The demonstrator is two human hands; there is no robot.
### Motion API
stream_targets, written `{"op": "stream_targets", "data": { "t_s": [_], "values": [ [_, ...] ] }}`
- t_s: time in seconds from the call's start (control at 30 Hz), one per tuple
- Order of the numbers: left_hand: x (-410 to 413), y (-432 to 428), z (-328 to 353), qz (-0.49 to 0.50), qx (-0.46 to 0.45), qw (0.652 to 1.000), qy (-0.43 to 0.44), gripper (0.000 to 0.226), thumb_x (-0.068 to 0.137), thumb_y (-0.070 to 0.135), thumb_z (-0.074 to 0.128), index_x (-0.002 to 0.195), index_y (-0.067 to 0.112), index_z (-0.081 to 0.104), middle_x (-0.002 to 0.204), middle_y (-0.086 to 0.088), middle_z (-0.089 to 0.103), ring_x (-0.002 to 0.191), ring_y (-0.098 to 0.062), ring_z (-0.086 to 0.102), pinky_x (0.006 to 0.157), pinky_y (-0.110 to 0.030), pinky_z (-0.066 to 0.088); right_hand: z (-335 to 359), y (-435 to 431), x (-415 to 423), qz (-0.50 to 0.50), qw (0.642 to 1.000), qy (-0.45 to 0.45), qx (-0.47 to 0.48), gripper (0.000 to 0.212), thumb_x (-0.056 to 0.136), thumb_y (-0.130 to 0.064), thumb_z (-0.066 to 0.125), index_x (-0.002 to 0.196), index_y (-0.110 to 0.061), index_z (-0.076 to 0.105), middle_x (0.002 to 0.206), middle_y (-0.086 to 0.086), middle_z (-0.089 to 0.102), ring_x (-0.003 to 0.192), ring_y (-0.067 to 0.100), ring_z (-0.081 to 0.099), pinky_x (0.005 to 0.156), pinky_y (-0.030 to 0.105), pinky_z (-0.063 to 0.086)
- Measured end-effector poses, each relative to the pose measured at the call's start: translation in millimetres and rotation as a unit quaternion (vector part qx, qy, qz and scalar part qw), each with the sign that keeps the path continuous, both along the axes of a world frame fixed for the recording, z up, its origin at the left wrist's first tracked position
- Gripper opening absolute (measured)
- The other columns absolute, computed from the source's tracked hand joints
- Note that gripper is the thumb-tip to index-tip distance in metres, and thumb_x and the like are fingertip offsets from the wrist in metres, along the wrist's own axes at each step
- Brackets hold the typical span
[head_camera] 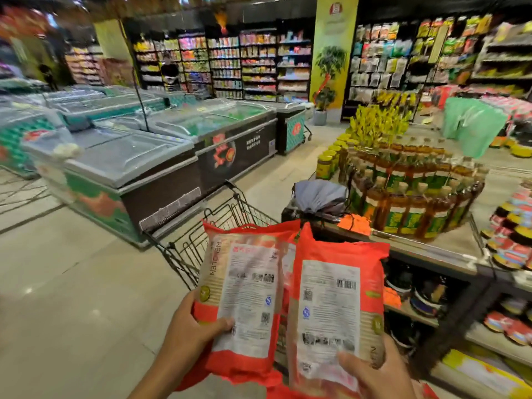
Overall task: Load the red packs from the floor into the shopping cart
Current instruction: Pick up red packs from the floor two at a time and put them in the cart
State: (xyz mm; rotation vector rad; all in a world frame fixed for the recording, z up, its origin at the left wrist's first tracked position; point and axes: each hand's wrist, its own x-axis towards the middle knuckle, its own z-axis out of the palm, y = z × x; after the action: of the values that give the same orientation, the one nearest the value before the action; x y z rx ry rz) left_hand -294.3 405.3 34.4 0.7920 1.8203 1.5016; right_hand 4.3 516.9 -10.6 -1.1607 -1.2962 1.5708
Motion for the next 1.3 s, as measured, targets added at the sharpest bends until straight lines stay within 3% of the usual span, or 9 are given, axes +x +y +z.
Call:
{"op": "stream_targets", "data": {
  "t_s": [0.13, 0.27, 0.37, 0.47, 0.6, 0.83, 1.03, 1.23, 1.3],
  "values": [
    [-93, 26, -16, -0.012, -0.015, 1.0, -0.023, 0.07, 0.052, 0.008, 0.097, 0.112, 0.022, 0.063, 0.095, -0.006, 0.078, 0.076, -0.014, 0.076, 0.056, -0.021, 0.058, -5, 15, -86, 0.007, 1.0, 0.018, -0.008, 0.107, 0.029, -0.041, 0.103, 0.125, -0.015, 0.064, 0.109, 0.008, 0.077, 0.1, 0.028, 0.074, 0.094, 0.049, 0.054],
    [-170, 69, -27, -0.019, -0.03, 0.999, -0.02, 0.061, 0.064, 0.004, 0.091, 0.115, 0.021, 0.061, 0.1, -0.001, 0.075, 0.079, -0.011, 0.074, 0.057, -0.018, 0.056, -4, 39, -160, -0.013, 1.0, 0.016, -0.012, 0.076, 0.049, -0.01, 0.097, 0.118, -0.012, 0.066, 0.103, 0.011, 0.078, 0.094, 0.027, 0.075, 0.07, 0.027, 0.06],
    [-216, 112, -40, -0.036, -0.053, 0.997, -0.042, 0.07, 0.06, 0.015, 0.094, 0.119, 0.026, 0.059, 0.106, -0.002, 0.075, 0.087, -0.02, 0.075, 0.07, -0.037, 0.064, -17, 59, -196, -0.076, 0.996, 0.022, -0.048, 0.063, 0.056, 0.011, 0.082, 0.113, -0.009, 0.065, 0.094, 0.014, 0.078, 0.083, 0.031, 0.076, 0.067, 0.036, 0.061],
    [-247, 172, -58, -0.069, -0.082, 0.993, -0.054, 0.081, 0.056, 0.022, 0.095, 0.128, 0.022, 0.057, 0.109, -0.005, 0.075, 0.084, -0.024, 0.077, 0.073, -0.047, 0.064, -46, 101, -214, -0.106, 0.991, -0.036, -0.074, 0.058, 0.057, 0.004, 0.086, 0.109, -0.014, 0.068, 0.094, 0.009, 0.079, 0.086, 0.031, 0.076, 0.085, 0.048, 0.056],
    [-265, 264, -91, -0.109, -0.123, 0.986, -0.038, 0.067, 0.068, 0.015, 0.09, 0.125, 0.019, 0.055, 0.109, -0.007, 0.073, 0.079, -0.02, 0.077, 0.059, -0.031, 0.061, -98, 178, -234, -0.144, 0.978, -0.087, -0.125, 0.081, 0.041, -0.036, 0.096, 0.114, -0.017, 0.066, 0.097, 0.003, 0.079, 0.087, 0.025, 0.076, 0.087, 0.052, 0.057],
    [-281, 414, -169, -0.136, -0.268, 0.954, -0.009, 0.066, 0.057, 0.028, 0.089, 0.115, 0.021, 0.058, 0.104, -0.004, 0.071, 0.088, -0.025, 0.072, 0.076, -0.044, 0.063, -160, 309, -279, -0.159, 0.96, -0.103, -0.207, 0.074, 0.055, -0.011, 0.09, 0.123, -0.01, 0.06, 0.098, 0.01, 0.078, 0.077, 0.025, 0.077, 0.058, 0.035, 0.061],
    [-287, 483, -220, -0.157, -0.326, 0.931, 0.035, 0.058, 0.07, 0.017, 0.087, 0.115, 0.016, 0.05, 0.104, -0.003, 0.065, 0.088, -0.023, 0.065, 0.075, -0.036, 0.057, -207, 366, -300, -0.189, 0.939, -0.161, -0.237, 0.062, 0.067, 0.007, 0.084, 0.118, -0.013, 0.055, 0.089, 0.008, 0.076, 0.073, 0.033, 0.075, 0.057, 0.047, 0.062],
    [-289, 492, -237, -0.22, -0.338, 0.906, 0.125, 0.034, 0.09, 0.011, 0.069, 0.117, 0.014, 0.048, 0.11, -0.005, 0.062, 0.099, -0.025, 0.063, 0.08, -0.033, 0.054, -225, 370, -294, -0.145, 0.928, -0.23, -0.256, 0.089, 0.065, -0.02, 0.09, 0.141, -0.01, 0.044, 0.106, 0.005, 0.075, 0.079, 0.021, 0.077, 0.061, 0.04, 0.064],
    [-294, 489, -236, -0.254, -0.32, 0.894, 0.183, 0.047, 0.09, 0.019, 0.069, 0.132, 0.012, 0.049, 0.12, -0.006, 0.063, 0.11, -0.028, 0.065, 0.087, -0.04, 0.058, -228, 365, -294, -0.128, 0.926, -0.277, -0.223, 0.097, 0.066, -0.041, 0.086, 0.146, -0.023, 0.035, 0.119, 0.002, 0.071, 0.09, 0.021, 0.075, 0.072, 0.044, 0.064]
  ]
}}
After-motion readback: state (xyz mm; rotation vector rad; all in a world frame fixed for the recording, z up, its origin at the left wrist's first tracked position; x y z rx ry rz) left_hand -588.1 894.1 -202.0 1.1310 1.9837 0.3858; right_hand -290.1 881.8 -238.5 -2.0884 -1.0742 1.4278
